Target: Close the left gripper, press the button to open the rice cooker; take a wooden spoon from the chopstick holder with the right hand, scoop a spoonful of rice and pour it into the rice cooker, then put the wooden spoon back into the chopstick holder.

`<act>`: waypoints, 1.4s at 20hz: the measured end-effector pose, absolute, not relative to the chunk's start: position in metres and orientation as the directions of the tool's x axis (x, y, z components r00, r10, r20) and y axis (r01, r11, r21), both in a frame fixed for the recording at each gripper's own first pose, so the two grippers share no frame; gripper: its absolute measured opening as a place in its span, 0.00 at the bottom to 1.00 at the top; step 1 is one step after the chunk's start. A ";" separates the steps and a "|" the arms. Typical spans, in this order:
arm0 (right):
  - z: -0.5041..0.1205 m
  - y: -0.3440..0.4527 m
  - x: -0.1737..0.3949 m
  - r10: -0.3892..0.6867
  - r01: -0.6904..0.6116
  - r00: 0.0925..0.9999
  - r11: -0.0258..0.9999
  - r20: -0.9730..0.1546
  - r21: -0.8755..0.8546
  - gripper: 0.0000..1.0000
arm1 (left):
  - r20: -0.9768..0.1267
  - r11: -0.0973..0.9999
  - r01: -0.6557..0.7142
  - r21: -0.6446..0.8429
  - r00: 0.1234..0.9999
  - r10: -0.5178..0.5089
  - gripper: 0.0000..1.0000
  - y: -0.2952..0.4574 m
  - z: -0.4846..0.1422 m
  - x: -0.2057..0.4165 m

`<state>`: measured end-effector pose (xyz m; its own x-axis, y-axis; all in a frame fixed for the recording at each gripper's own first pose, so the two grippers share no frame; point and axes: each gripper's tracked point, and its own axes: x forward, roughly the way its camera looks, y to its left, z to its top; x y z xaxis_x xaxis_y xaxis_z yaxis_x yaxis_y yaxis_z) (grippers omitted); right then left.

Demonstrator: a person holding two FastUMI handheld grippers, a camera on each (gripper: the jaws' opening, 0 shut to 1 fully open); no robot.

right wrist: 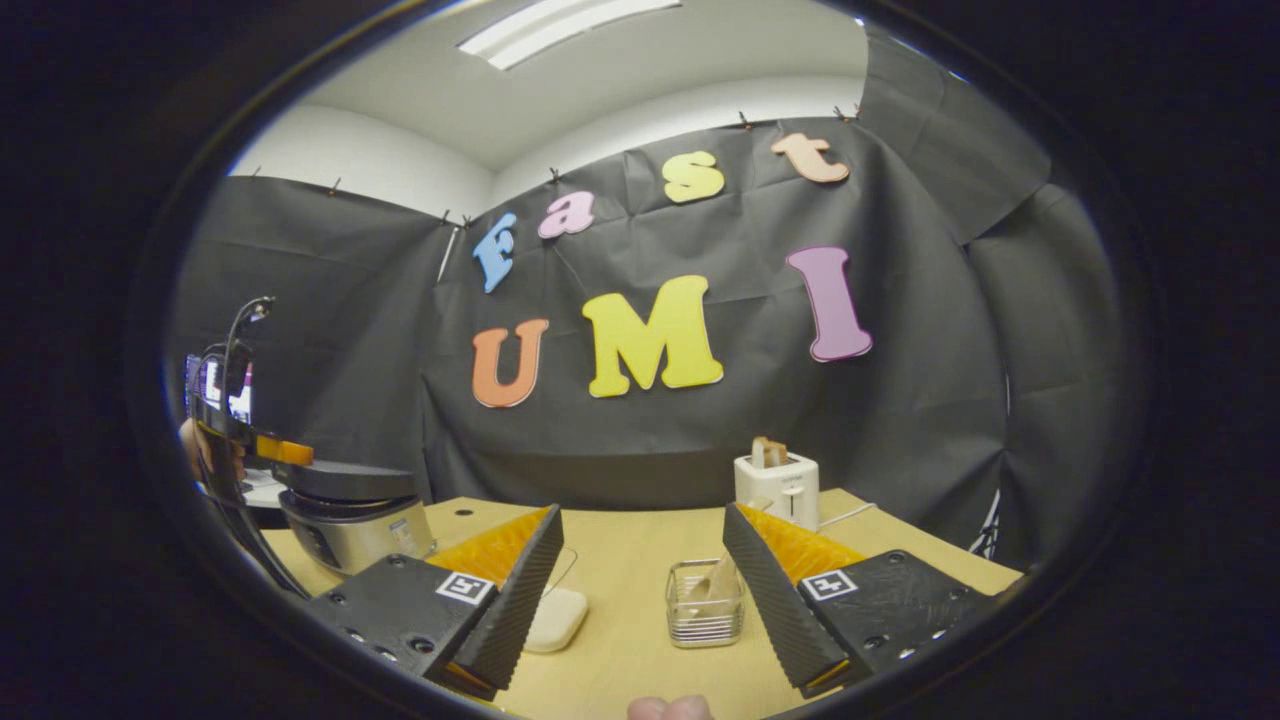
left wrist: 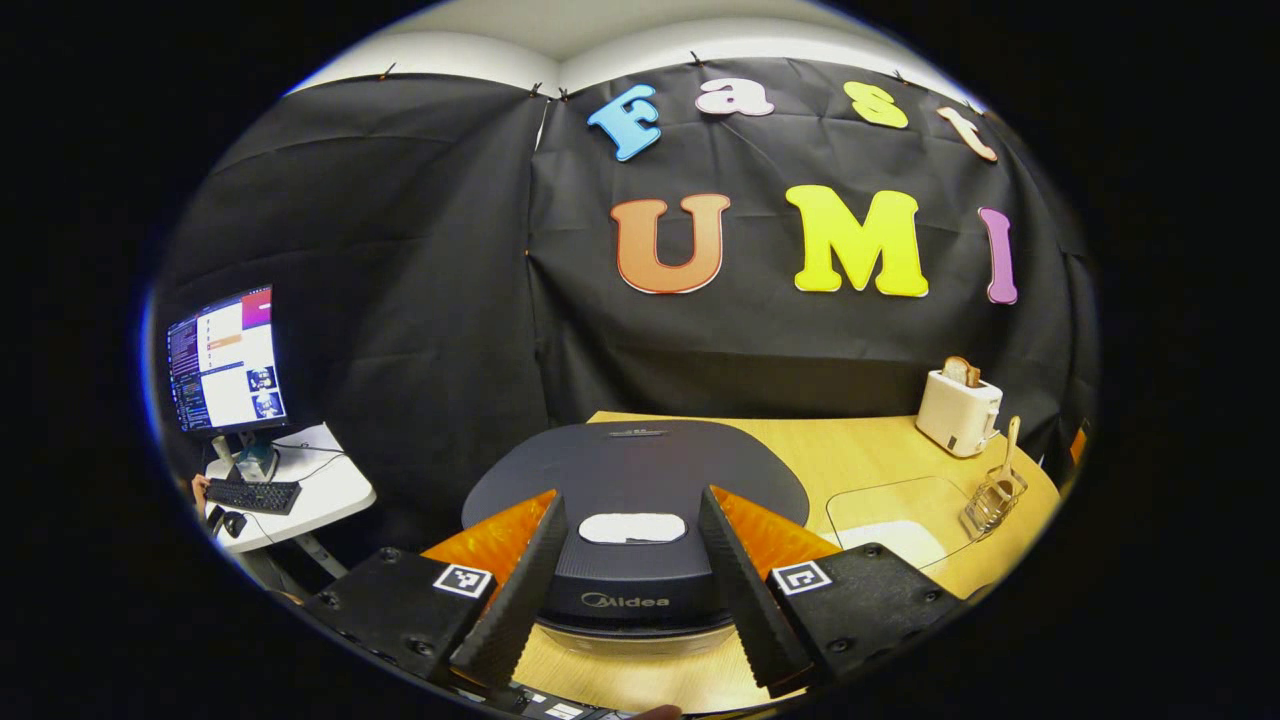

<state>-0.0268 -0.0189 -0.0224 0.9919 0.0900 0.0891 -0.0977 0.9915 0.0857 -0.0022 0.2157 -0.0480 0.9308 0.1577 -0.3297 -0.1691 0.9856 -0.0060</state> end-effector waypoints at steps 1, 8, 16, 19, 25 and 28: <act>-0.021 -0.020 -0.026 0.086 -0.094 0.992 0.992 0.091 0.089 0.95 | -0.342 0.986 -0.169 -0.011 0.927 0.155 0.86 0.215 -0.055 -0.003; -0.017 -0.012 -0.025 0.102 -0.112 0.989 0.990 0.108 0.090 0.95 | -0.277 0.987 -0.162 0.006 0.948 0.158 0.87 0.212 -0.061 -0.006; -0.040 0.005 -0.015 0.140 -0.145 0.989 0.981 0.050 0.126 0.95 | -0.255 0.990 -0.142 0.004 0.957 0.138 0.84 0.210 -0.069 -0.008; -0.037 0.005 -0.018 0.132 -0.138 0.989 0.983 0.061 0.122 0.91 | -0.254 0.989 -0.145 -0.007 0.957 0.139 0.84 0.211 -0.067 -0.008; -0.030 -0.001 -0.019 0.093 -0.102 0.993 0.987 0.076 0.125 0.95 | -0.242 0.979 -0.194 -0.068 0.955 0.172 0.83 0.202 -0.054 -0.010; -0.014 -0.008 -0.019 0.058 -0.069 0.993 0.991 0.102 0.115 0.95 | -0.136 0.971 -0.206 -0.119 0.973 0.189 0.96 0.178 -0.005 -0.008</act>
<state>-0.0194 -0.0084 -0.0136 0.9931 0.0576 0.1022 -0.0693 0.9910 0.1148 -0.0076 0.1784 -0.0048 0.9725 0.1893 -0.1356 -0.2056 0.9714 -0.1189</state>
